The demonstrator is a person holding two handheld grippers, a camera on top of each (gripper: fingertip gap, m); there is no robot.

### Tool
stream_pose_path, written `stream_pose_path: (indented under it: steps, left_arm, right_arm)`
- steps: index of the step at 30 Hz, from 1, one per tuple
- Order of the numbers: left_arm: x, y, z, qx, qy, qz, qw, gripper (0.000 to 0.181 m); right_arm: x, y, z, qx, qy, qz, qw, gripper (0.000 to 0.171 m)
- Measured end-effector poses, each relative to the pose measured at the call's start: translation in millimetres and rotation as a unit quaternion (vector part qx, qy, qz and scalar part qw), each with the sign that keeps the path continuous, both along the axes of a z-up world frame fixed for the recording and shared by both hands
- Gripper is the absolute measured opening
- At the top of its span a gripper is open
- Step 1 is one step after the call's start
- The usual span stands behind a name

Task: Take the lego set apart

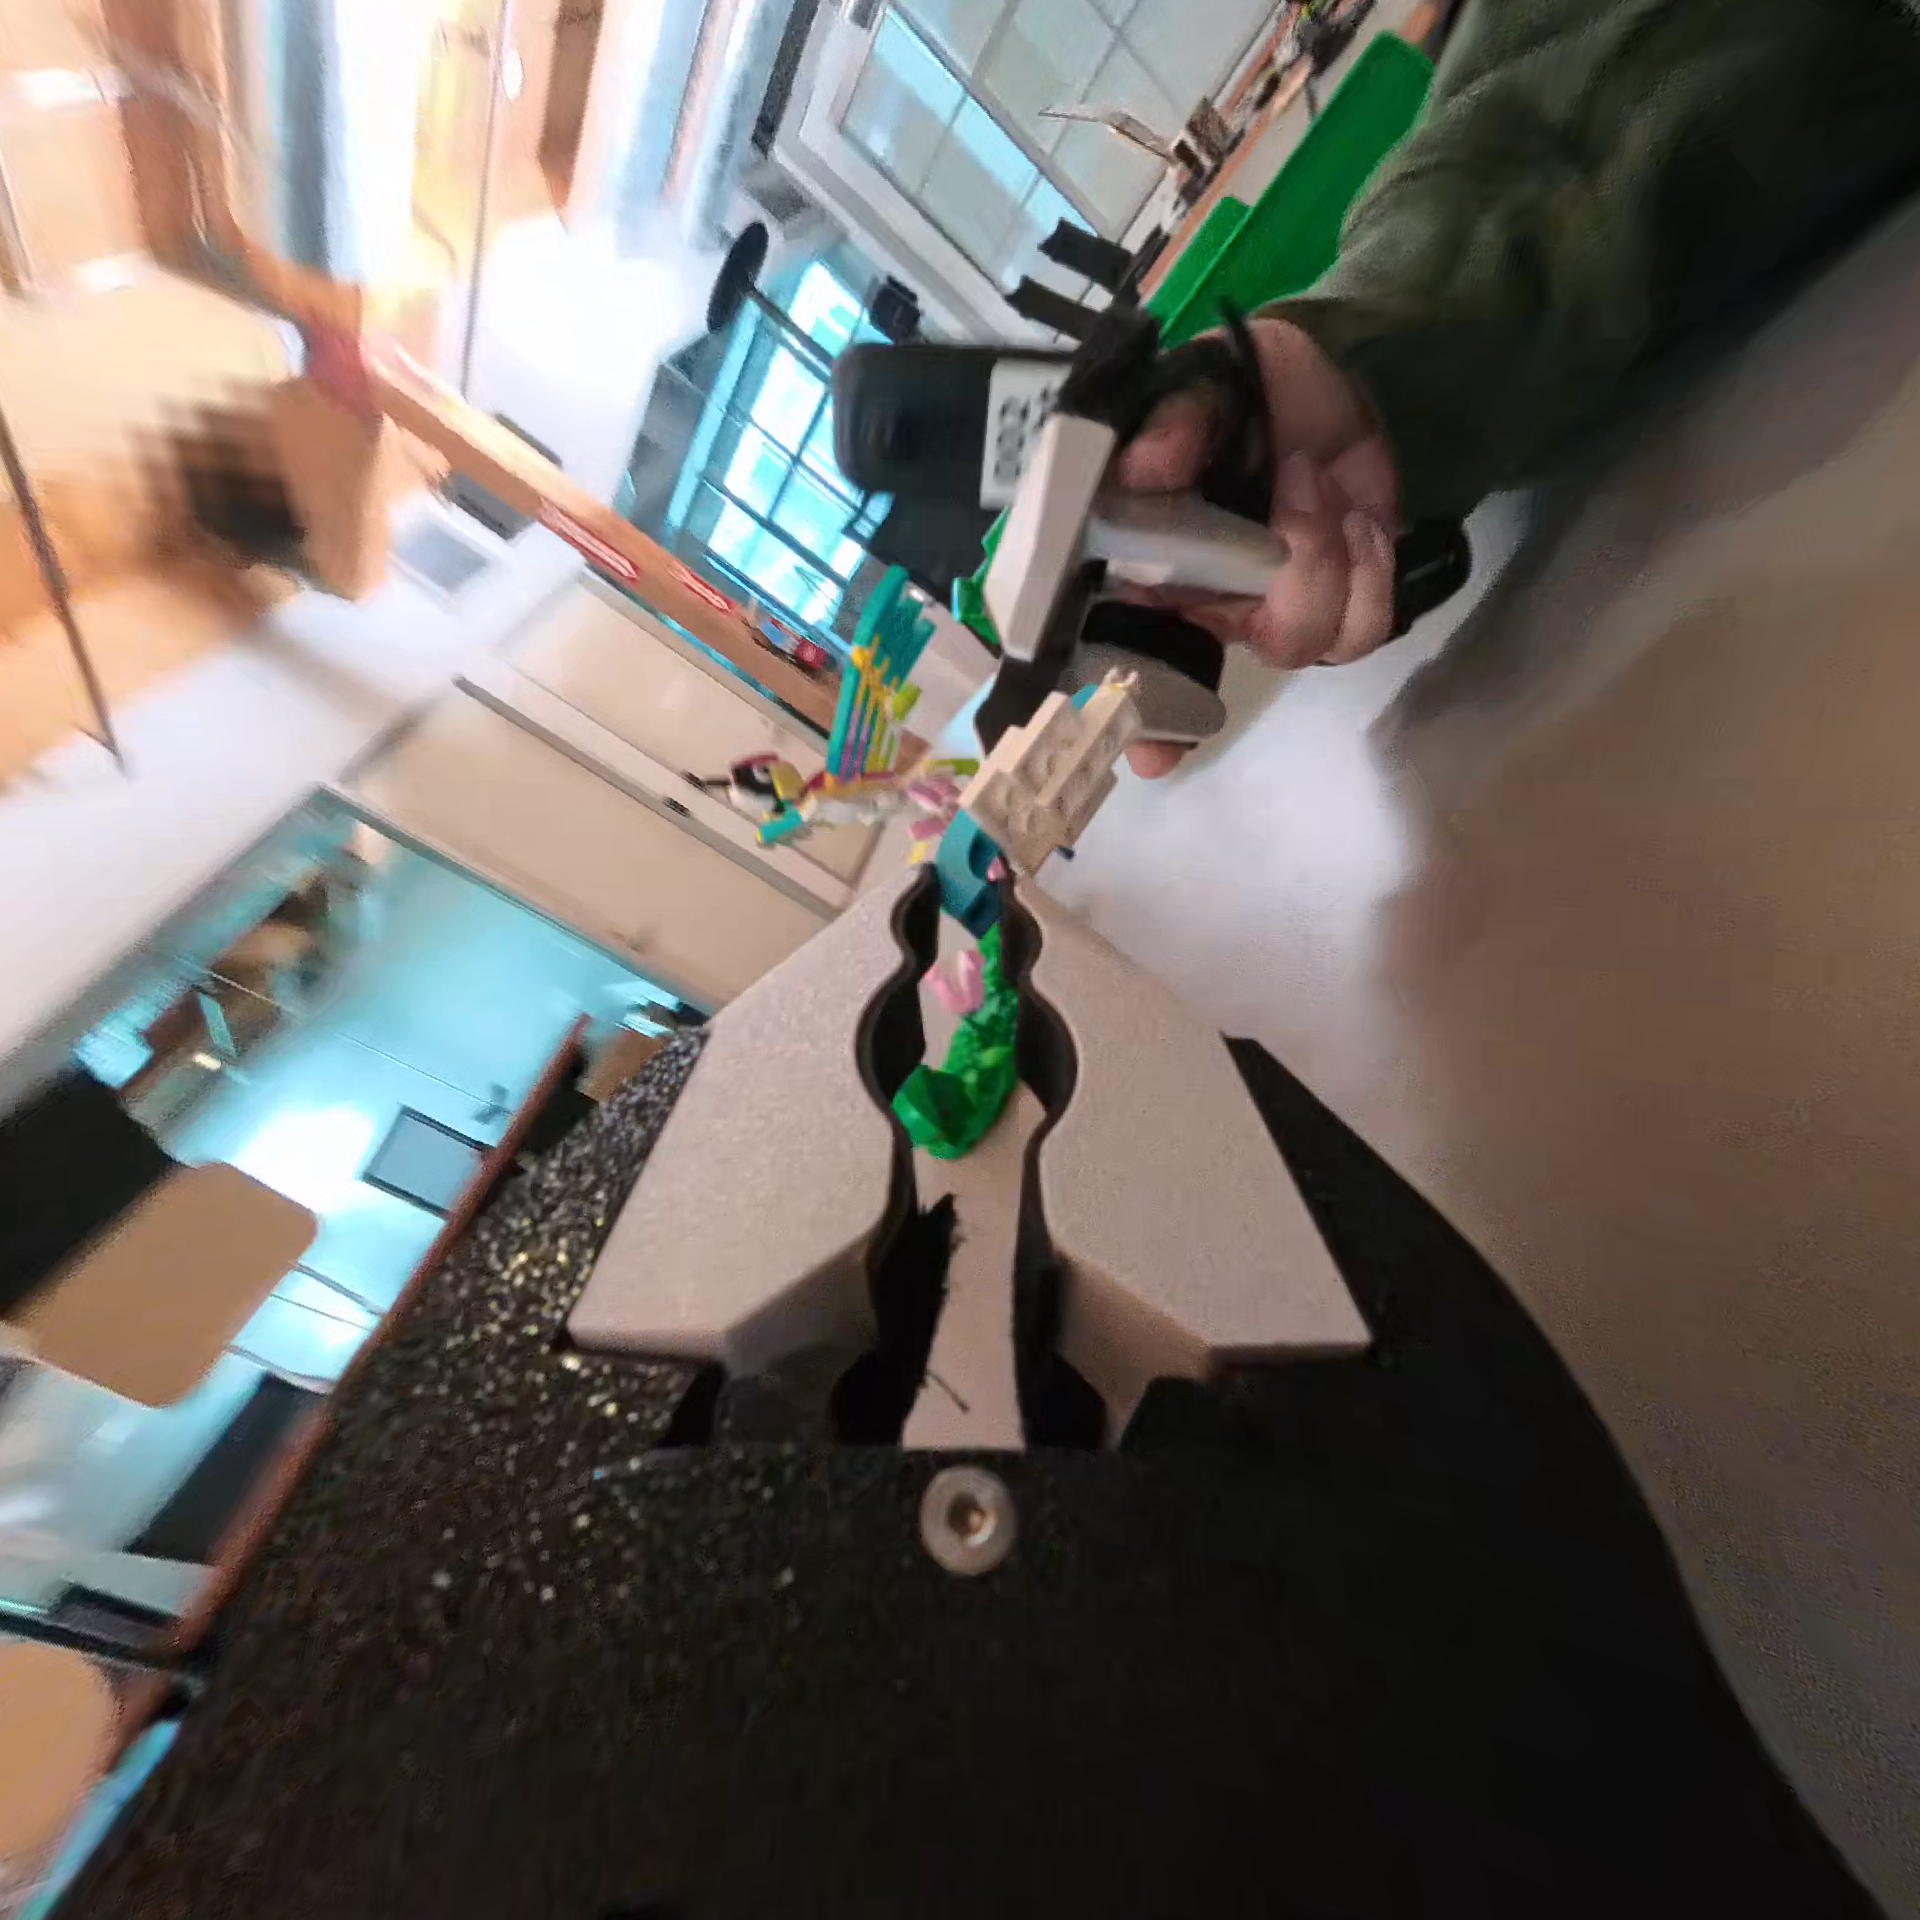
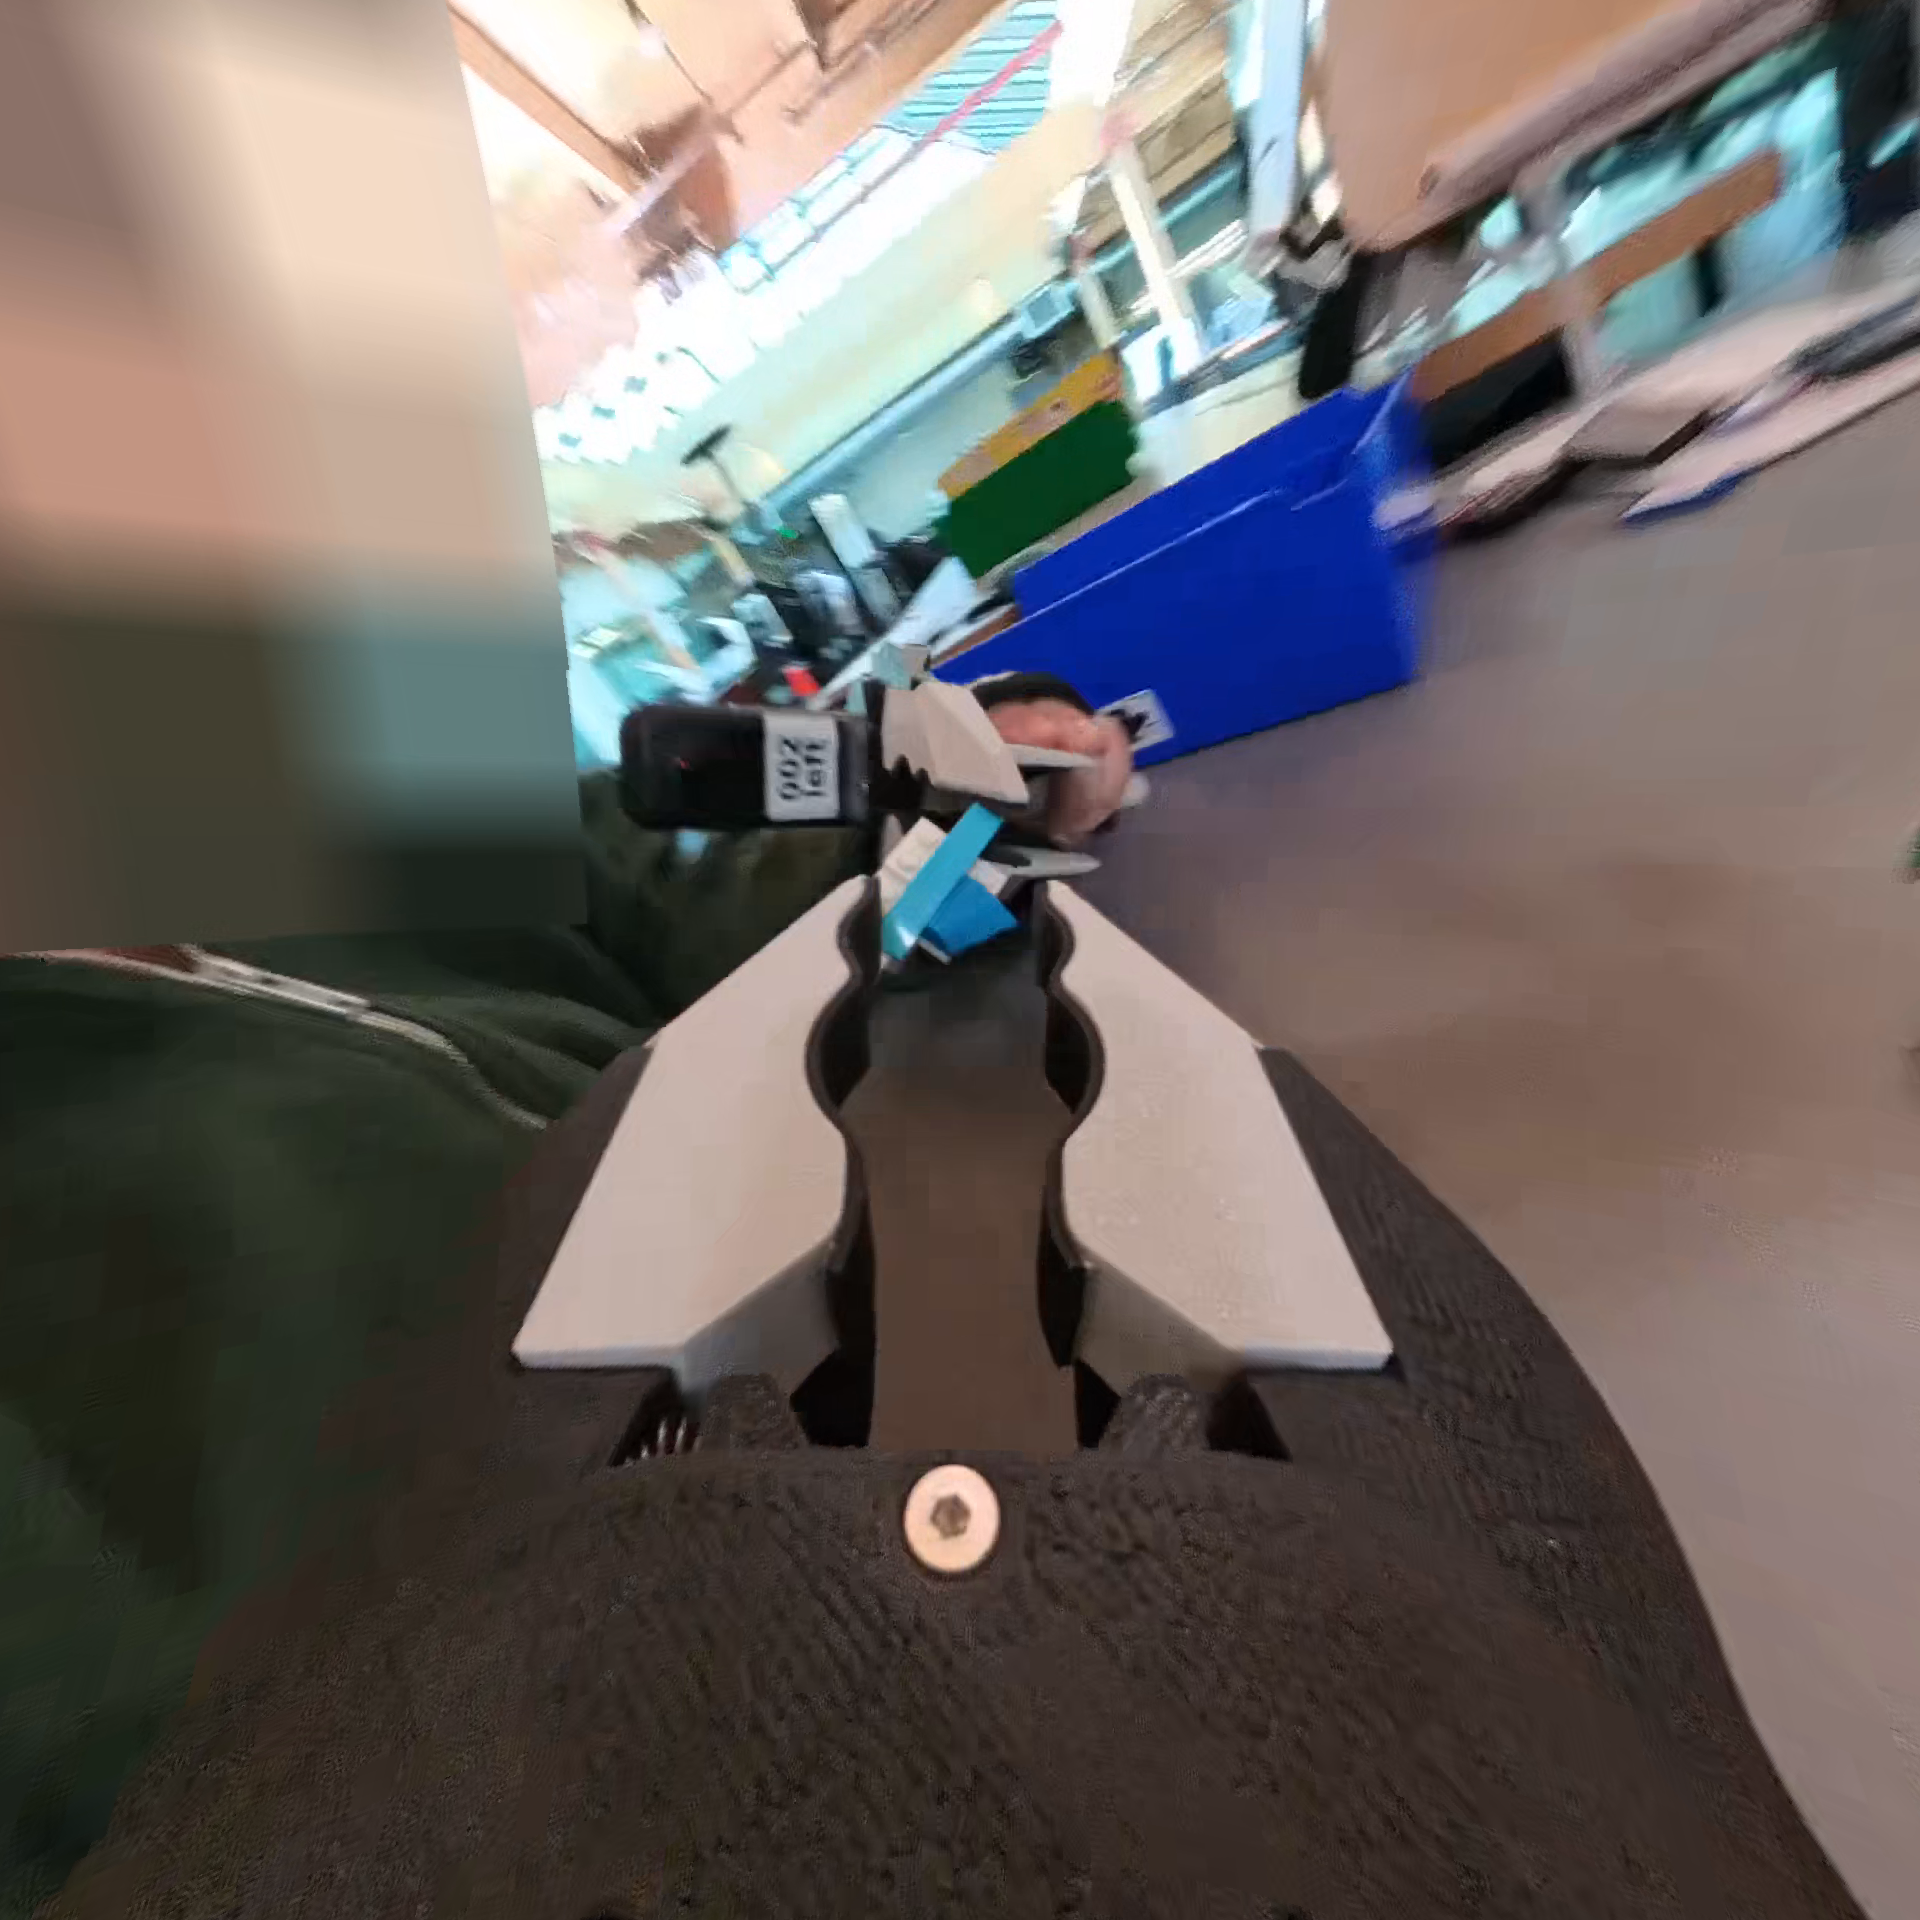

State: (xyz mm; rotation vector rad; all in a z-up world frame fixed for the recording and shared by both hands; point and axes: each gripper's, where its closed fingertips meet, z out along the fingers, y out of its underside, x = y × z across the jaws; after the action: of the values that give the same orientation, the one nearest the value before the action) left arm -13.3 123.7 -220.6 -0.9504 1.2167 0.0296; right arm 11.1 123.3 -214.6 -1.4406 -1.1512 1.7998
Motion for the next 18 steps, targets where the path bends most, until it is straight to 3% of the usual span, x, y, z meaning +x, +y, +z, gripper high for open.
stream_pose_path:
  steps: [4, 10, 14, 18]
  left_arm:
    - [13.1, -14.3, 4.8, 0.075, 0.027, -0.014, 0.997, 0.008]
    - [21.2, -23.3, 7.1, 0.125, 0.045, -0.020, 0.991, 0.009]
    - [22.9, -21.7, 3.4, 0.132, 0.059, -0.013, 0.989, 0.009]
    - [16.7, -6.4, -5.3, 0.066, 0.039, 0.008, 0.997, 0.009]
  right_arm:
    - [-1.1, -20.5, -13.5, -0.098, -0.043, 0.089, 0.990, 0.029]
    - [3.3, -39.1, -3.4, -0.280, -0.022, 0.202, 0.938, 0.029]
    - [-1.8, -48.5, -9.4, -0.250, -0.036, 0.204, 0.946, 0.019]
    - [-3.7, -27.1, -8.2, -0.147, -0.013, 0.122, 0.982, 0.007]
